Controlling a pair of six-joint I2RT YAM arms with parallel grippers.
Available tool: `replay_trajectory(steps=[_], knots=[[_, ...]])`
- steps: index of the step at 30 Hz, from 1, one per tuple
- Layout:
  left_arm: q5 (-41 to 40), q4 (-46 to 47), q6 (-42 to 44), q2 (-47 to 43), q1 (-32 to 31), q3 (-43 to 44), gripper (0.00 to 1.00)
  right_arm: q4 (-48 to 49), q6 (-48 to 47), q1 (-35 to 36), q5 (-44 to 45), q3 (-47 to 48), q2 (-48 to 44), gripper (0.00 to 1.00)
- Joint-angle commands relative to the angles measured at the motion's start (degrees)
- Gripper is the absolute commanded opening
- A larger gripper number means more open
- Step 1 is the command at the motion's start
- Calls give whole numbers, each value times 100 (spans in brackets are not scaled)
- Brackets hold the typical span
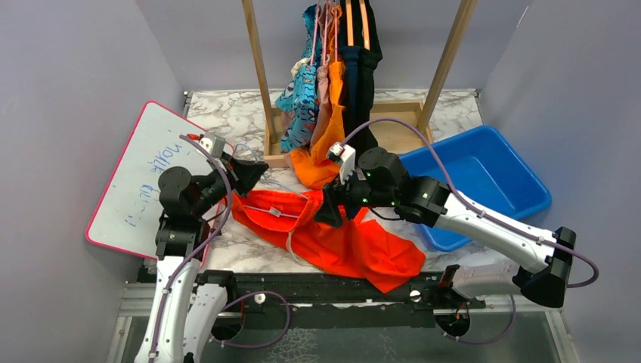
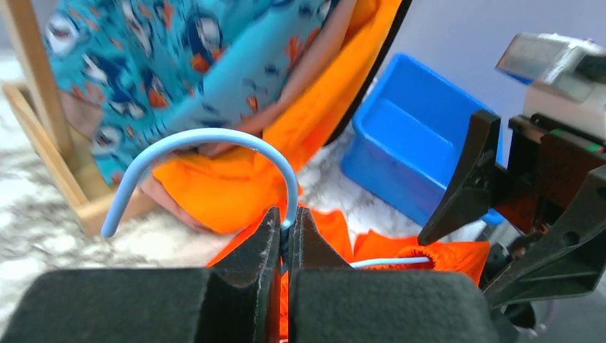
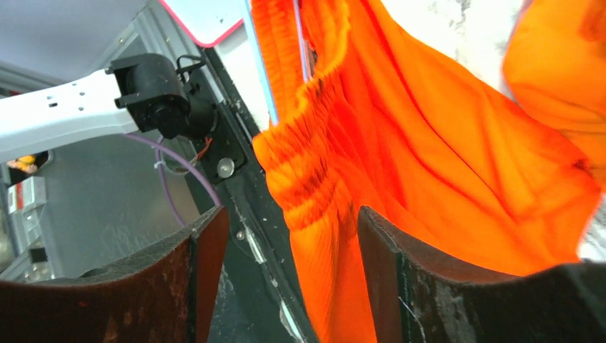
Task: Remove the shorts from the hanger
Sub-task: Pick up the hanger from the clothes rod.
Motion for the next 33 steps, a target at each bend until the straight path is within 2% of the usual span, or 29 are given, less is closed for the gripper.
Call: replay_trajectory(steps=[1,10,14,17,20,25,28,31,33], knots=[[-738,-462,776,90,-55,894,0,-233,69,32,596,236,-150,67],[-1269,-1258,1775,722,-99,2276,0,-633,0,32,1426,1060,-48,65],[-1542,-1511,1977,1077,-98,3177,0,-634,-127,32,1386,1420,-36,65],[-1386,-1542,1982,1271,-99,3668,0,-402,-44,31,1549,1363,-188,65],[-683,-1578,1736,1410,-99,3537,0,-172,62,32,1741,1015,-411,65],[45,-1323,1179,1068,-292,2257,0,-97,395,31,2047,315,-723,64],[-163,-761,579,946,-1027,1480,0,16,702,31,2228,-186,-885,65],[-1299,-327,380,1043,-2353,983,0,117,999,26,2110,-485,-1011,65],[-2238,-255,450,1421,-3403,952,0,152,1080,32,1985,-615,-1069,65]])
